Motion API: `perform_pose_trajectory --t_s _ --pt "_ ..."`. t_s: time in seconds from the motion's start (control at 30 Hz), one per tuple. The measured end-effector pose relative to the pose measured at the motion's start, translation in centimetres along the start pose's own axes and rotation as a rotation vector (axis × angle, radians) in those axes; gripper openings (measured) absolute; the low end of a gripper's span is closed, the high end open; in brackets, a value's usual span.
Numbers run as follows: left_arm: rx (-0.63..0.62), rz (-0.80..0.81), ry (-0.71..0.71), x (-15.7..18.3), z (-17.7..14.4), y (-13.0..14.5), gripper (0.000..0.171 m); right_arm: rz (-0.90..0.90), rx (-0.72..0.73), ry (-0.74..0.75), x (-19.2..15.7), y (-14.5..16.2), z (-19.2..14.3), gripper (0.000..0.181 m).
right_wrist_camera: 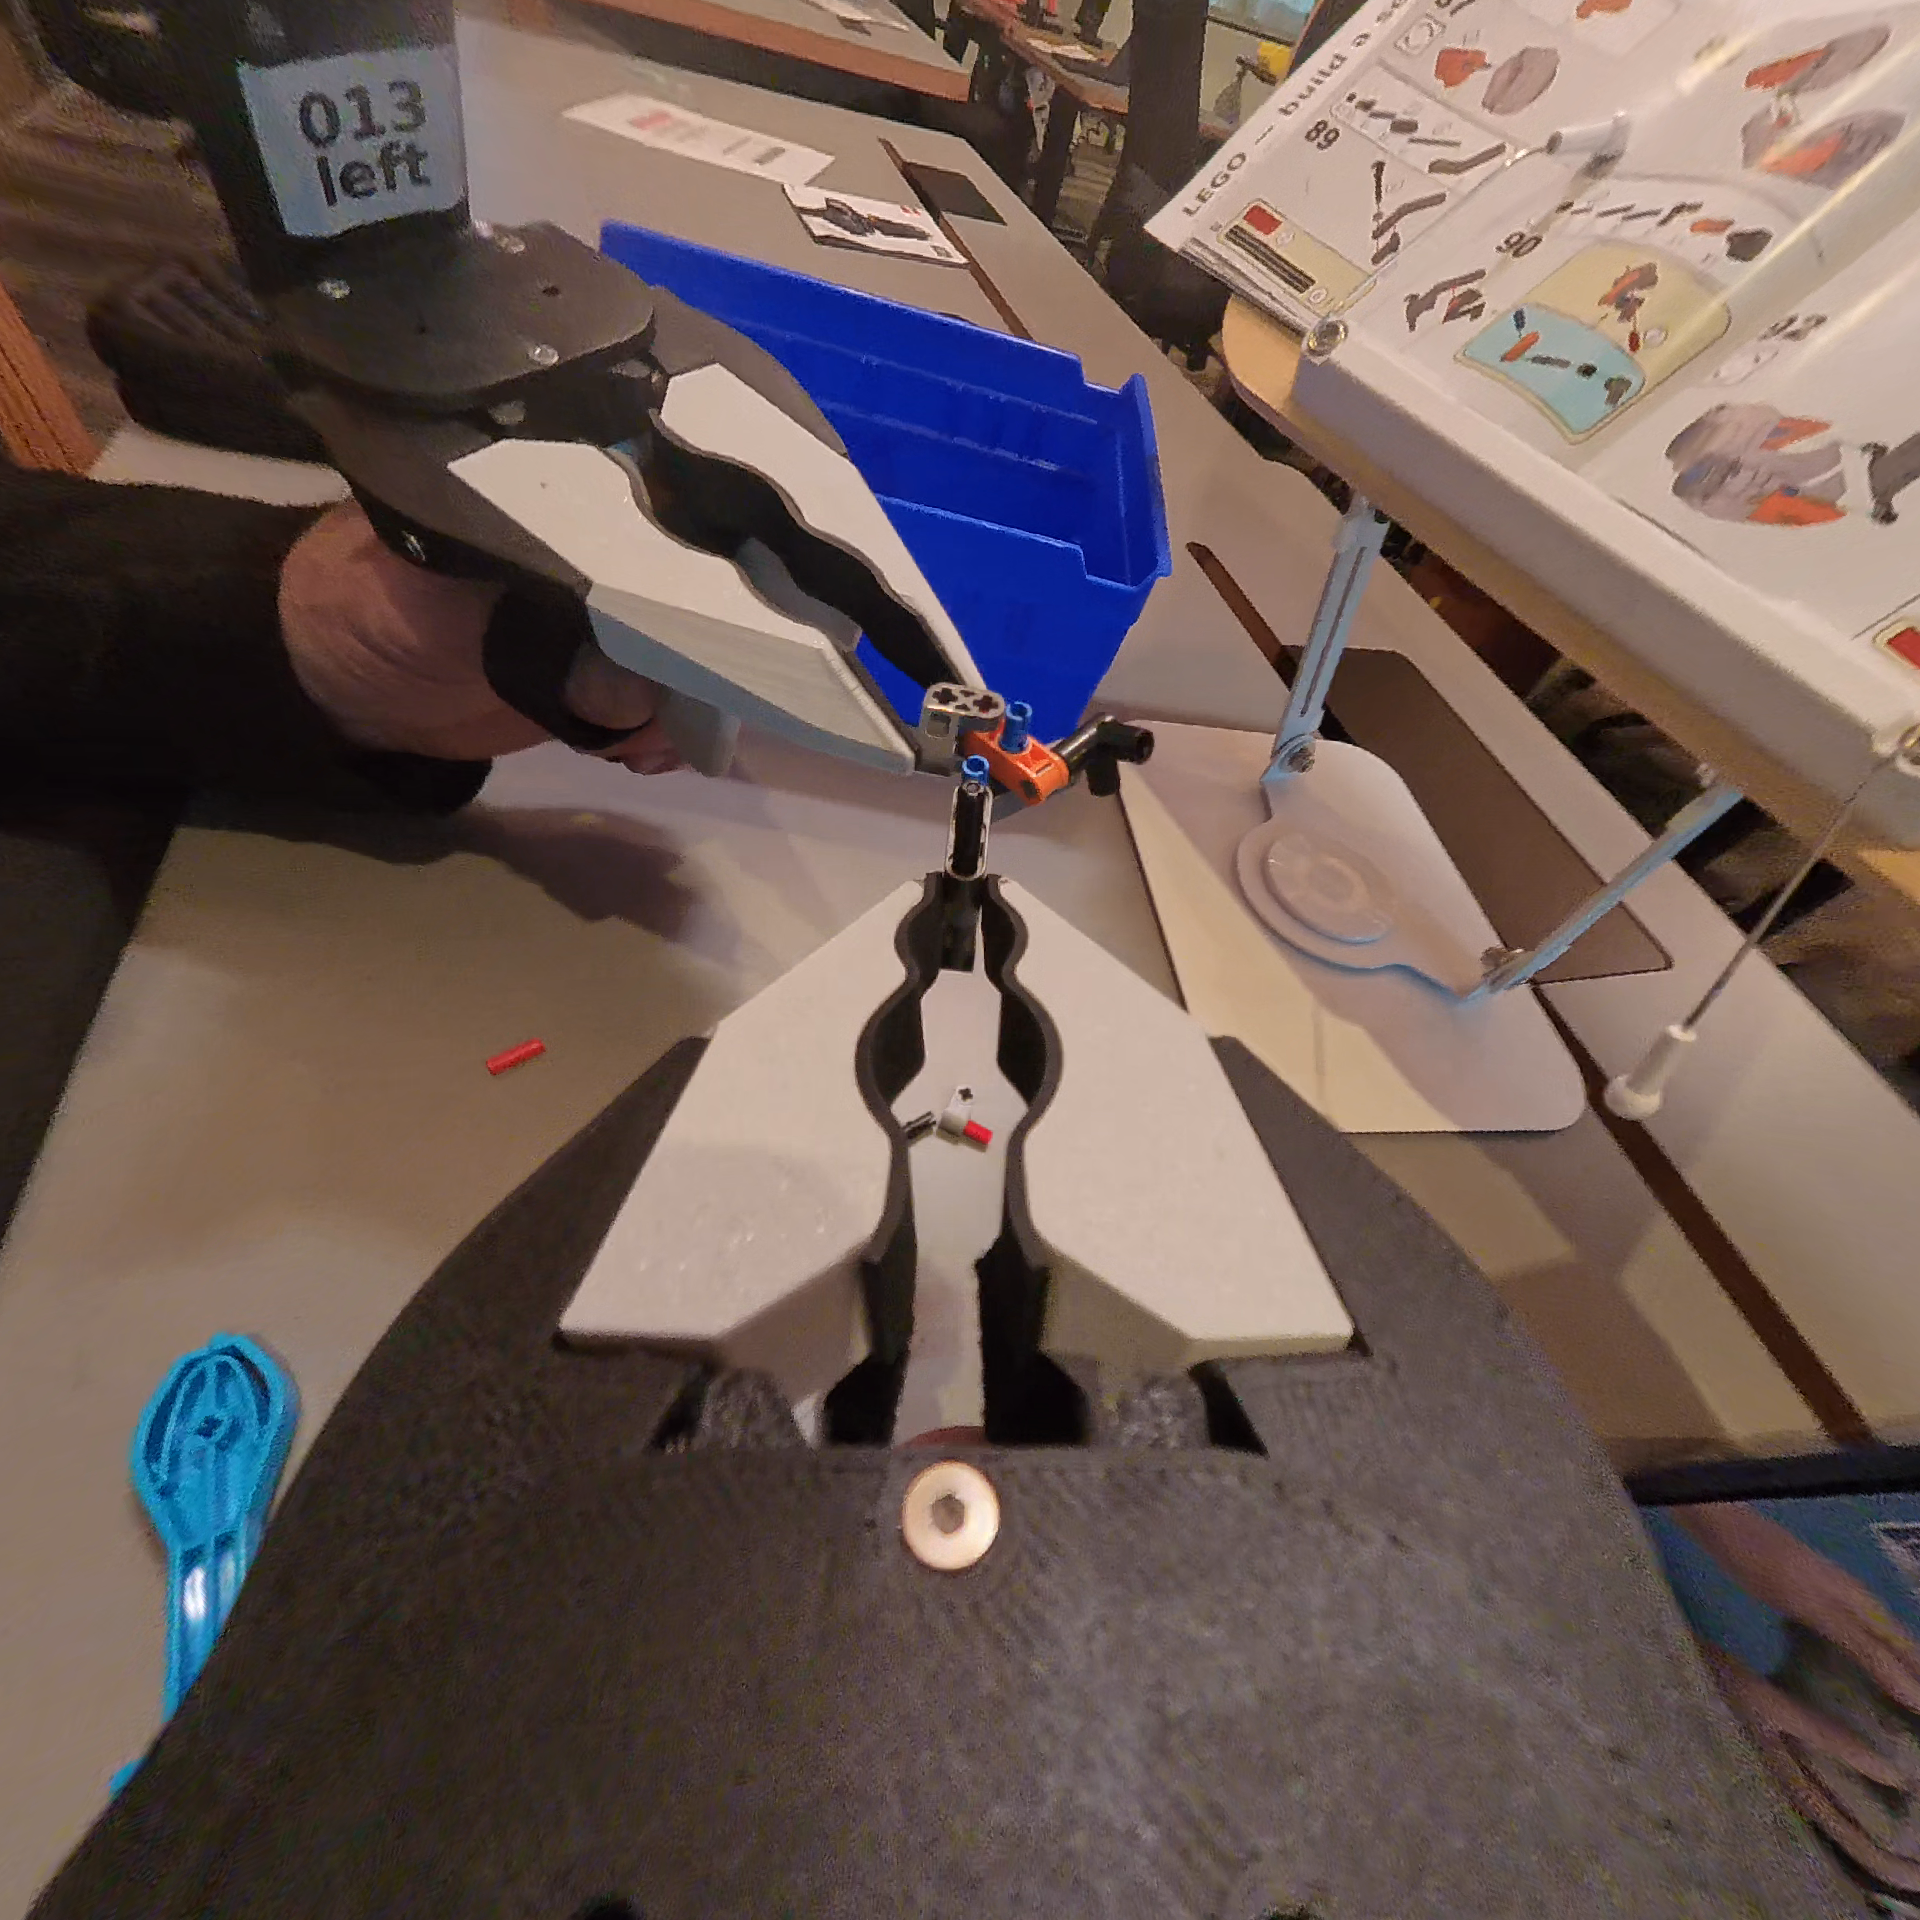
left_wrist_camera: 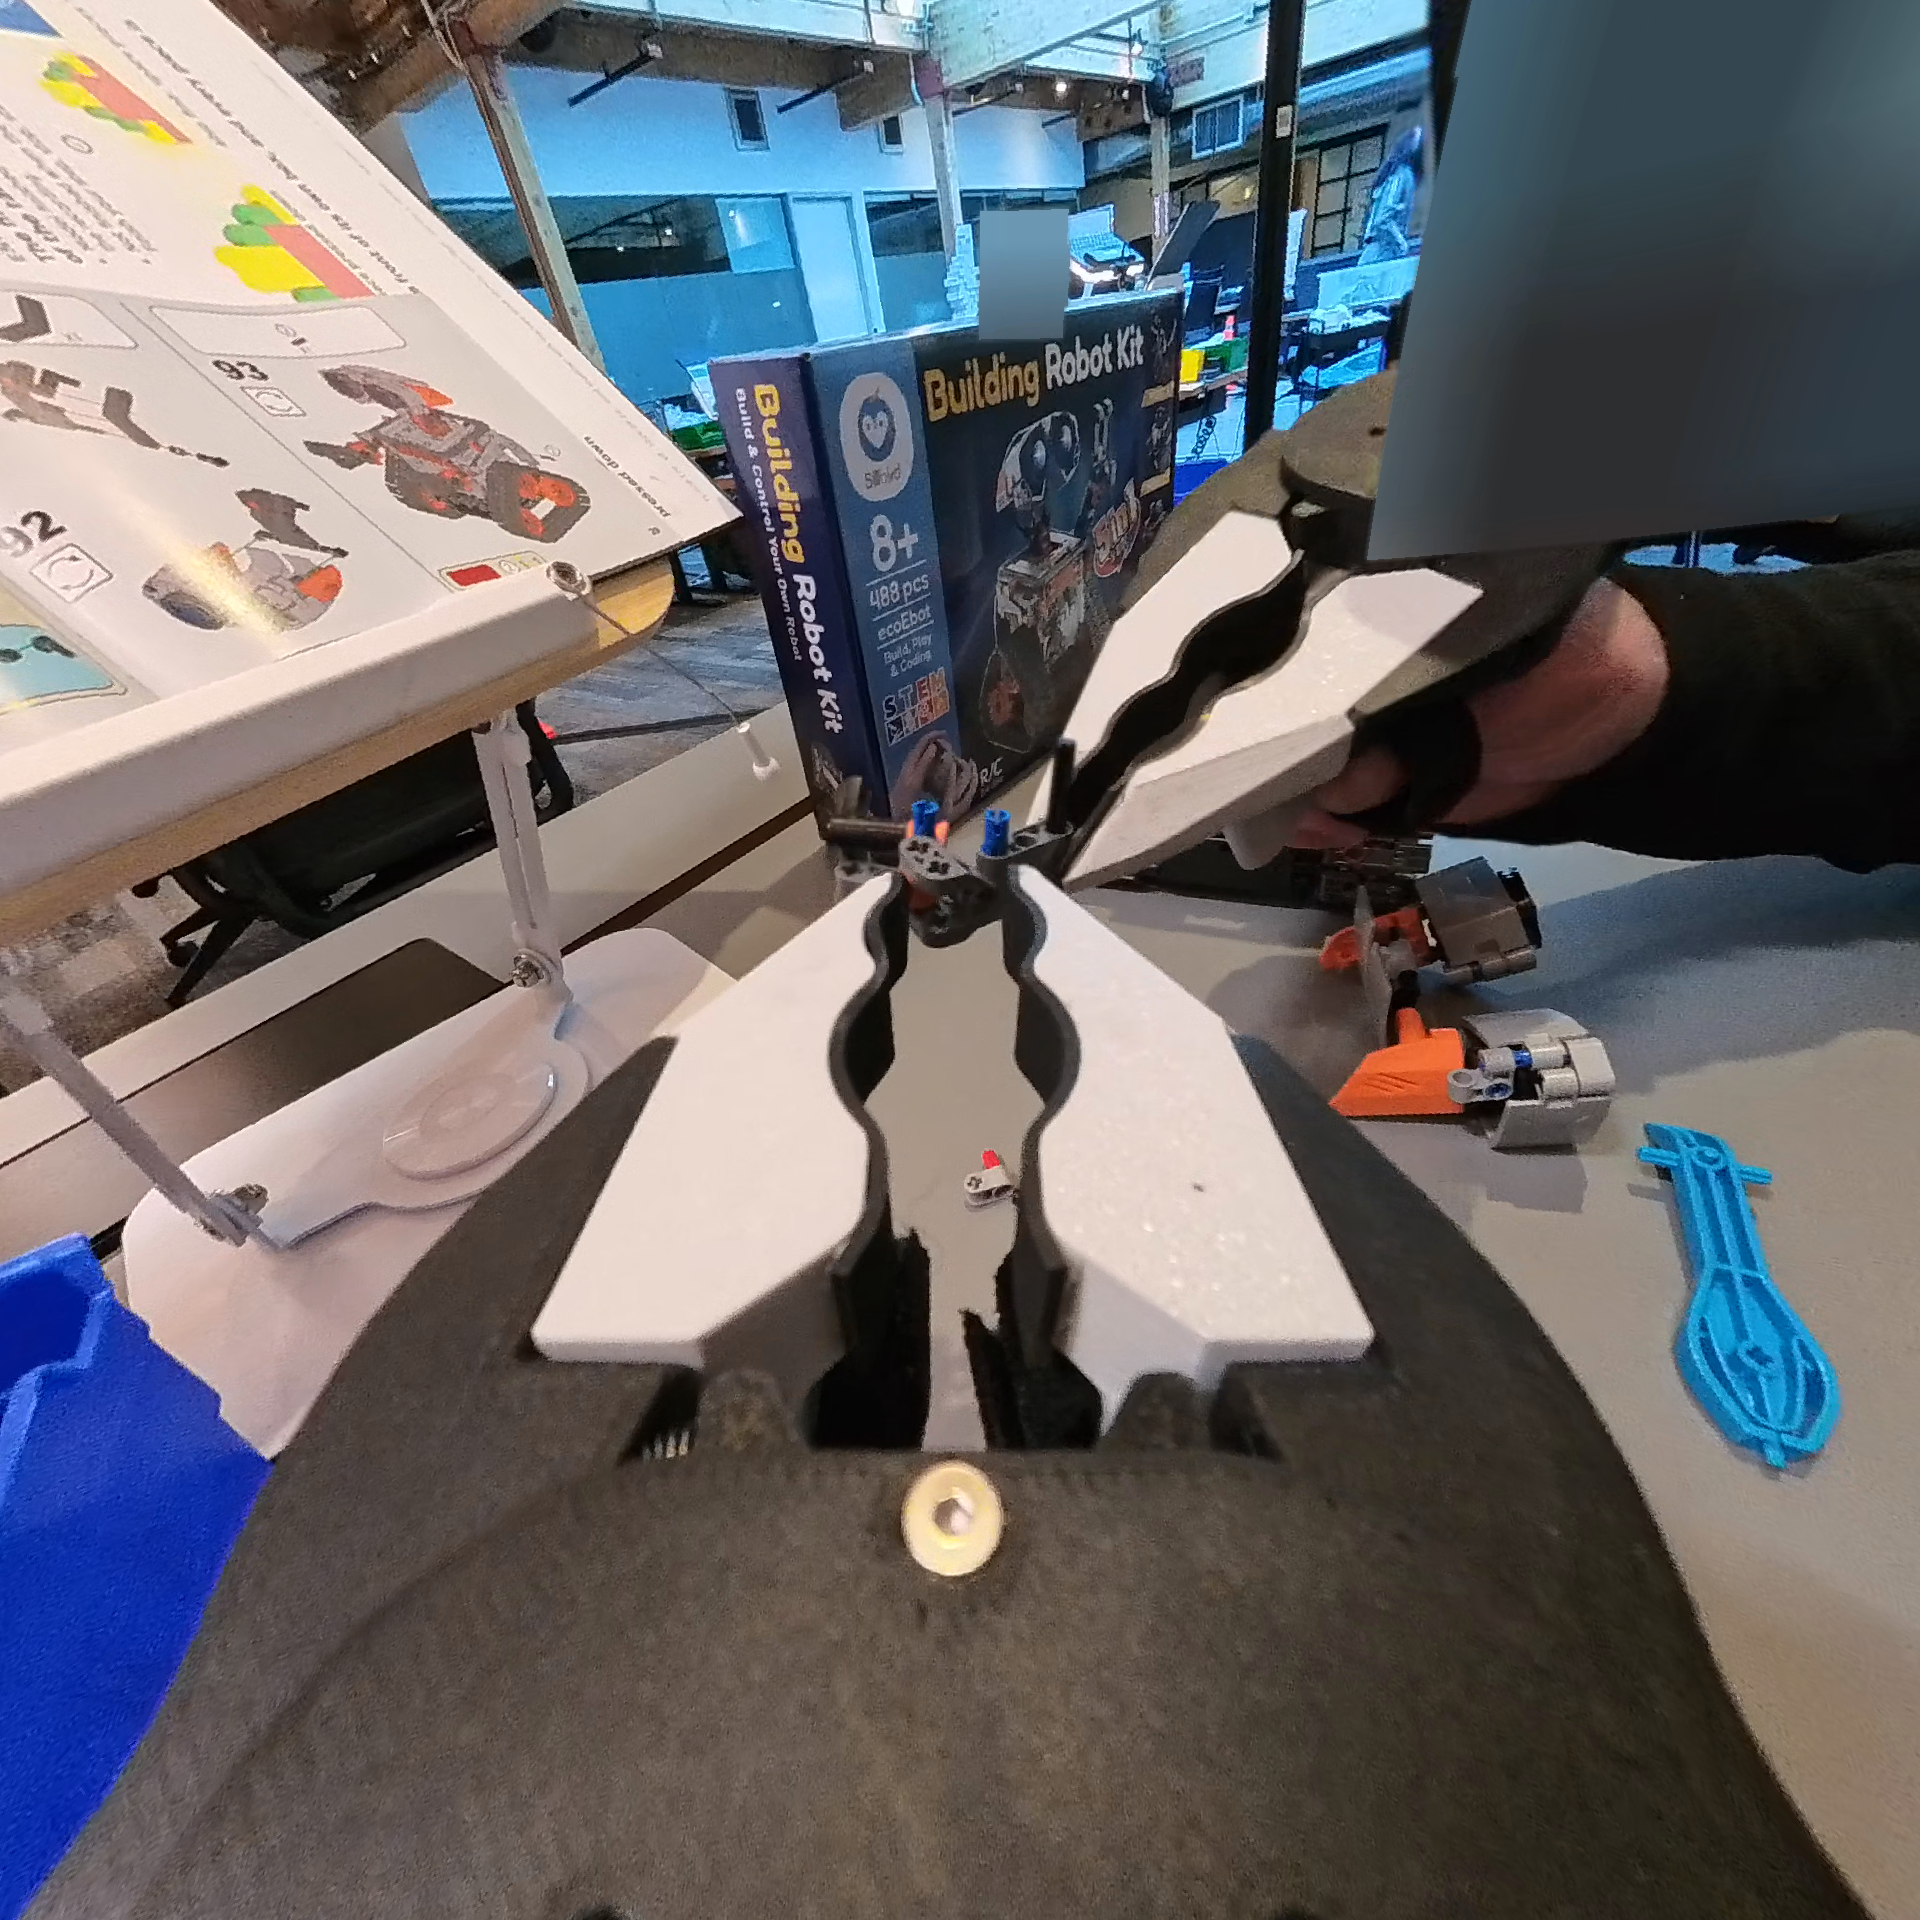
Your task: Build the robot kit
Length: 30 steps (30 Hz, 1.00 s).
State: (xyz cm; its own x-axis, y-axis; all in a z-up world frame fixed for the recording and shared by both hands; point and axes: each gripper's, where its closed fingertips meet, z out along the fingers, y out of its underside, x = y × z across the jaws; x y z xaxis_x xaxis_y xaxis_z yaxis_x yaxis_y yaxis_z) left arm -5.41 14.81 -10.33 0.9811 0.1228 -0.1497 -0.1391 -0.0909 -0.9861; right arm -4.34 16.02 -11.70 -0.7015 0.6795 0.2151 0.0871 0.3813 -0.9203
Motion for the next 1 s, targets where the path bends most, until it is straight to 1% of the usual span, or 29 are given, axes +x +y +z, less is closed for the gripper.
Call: perform_pose_trajectory --t_s 0.17,1.0 --pt "0.006 0.013 -0.004 0.03 -0.08 -0.17 0.015 -0.074 -0.01 0.038 0.05 -0.13 -0.09 0.005" --pt "0.027 0.046 -0.004 0.38 -0.25 -0.74 0.012 -0.085 -0.002 0.046 0.24 -0.23 -0.19 0.006"
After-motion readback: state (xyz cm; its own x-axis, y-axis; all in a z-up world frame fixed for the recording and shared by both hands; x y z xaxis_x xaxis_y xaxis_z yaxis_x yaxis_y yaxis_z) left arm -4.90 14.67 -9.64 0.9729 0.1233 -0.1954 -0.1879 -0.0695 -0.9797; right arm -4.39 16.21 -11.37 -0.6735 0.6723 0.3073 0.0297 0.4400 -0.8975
